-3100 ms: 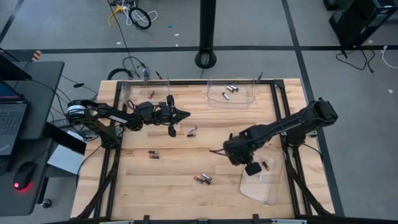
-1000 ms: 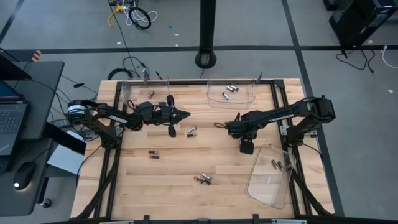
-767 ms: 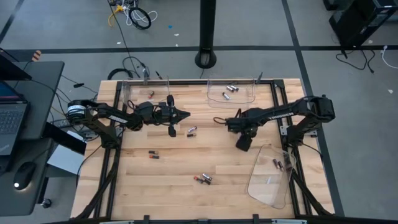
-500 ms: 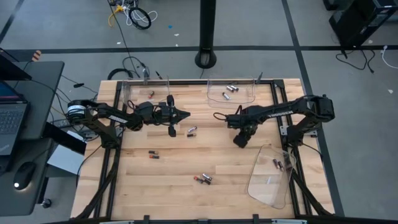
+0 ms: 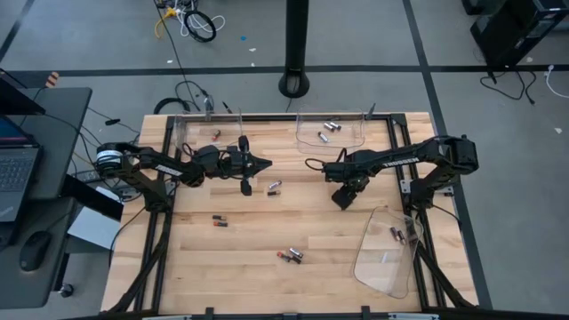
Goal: Sort batteries
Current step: Put the black battery into the top left transparent bin
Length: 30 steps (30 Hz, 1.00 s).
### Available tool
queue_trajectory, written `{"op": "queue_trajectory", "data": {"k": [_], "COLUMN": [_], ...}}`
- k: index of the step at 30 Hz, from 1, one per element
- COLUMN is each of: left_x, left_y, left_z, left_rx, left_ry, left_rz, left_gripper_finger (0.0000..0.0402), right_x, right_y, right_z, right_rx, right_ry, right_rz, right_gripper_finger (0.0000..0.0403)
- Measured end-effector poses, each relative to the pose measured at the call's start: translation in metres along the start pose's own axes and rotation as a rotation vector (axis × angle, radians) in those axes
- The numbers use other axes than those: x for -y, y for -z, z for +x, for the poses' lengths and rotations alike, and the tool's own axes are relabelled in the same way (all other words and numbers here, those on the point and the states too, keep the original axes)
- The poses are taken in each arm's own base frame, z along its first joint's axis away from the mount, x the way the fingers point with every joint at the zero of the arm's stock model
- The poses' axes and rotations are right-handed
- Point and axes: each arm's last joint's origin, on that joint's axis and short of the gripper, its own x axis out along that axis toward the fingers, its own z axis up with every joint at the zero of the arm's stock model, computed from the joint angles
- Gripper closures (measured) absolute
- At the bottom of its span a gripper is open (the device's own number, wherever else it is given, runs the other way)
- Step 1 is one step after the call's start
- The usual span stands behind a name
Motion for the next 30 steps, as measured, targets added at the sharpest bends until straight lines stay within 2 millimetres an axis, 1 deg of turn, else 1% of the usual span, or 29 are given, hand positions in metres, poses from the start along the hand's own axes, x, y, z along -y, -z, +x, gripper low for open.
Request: {"op": "queue_trajectory", "data": {"k": [12, 19, 21, 23, 27, 28, 30], "left_x": [0.0, 0.0, 0.0, 0.0, 0.0, 0.0, 0.0], "left_y": [0.0, 0.0, 0.0, 0.0, 0.0, 0.0, 0.0], "left_z": [0.0, 0.0, 0.0, 0.0, 0.0, 0.0, 0.0], "left_rx": [0.0, 0.0, 0.0, 0.0, 0.0, 0.0, 0.0], "left_ry": [0.0, 0.0, 0.0, 0.0, 0.0, 0.0, 0.0], "left_rz": [0.0, -0.001, -0.001, -0.001, -0.001, -0.001, -0.001], "left_gripper_finger": [0.0371, 0.0371, 0.0371, 0.0371, 0.0371, 0.0371, 0.0371], "right_x": [-0.001, -0.001, -0.001, -0.002, -0.007, -0.009, -0.012], "right_y": [-0.002, -0.001, -0.001, 0.001, 0.005, 0.005, 0.006], "right_z": [0.0, 0.0, 0.0, 0.0, 0.0, 0.0, 0.0], "right_rx": [0.02, 0.031, 0.038, 0.038, 0.051, 0.057, 0.069], "right_ry": [0.0, 0.016, 0.034, 0.044, 0.056, 0.052, 0.044], "right_rz": [0.003, -0.029, -0.042, -0.07, -0.129, -0.144, -0.156], "right_gripper_finger": [0.0244, 0.0254, 0.0269, 0.0297, 0.0381, 0.039, 0.0387]}}
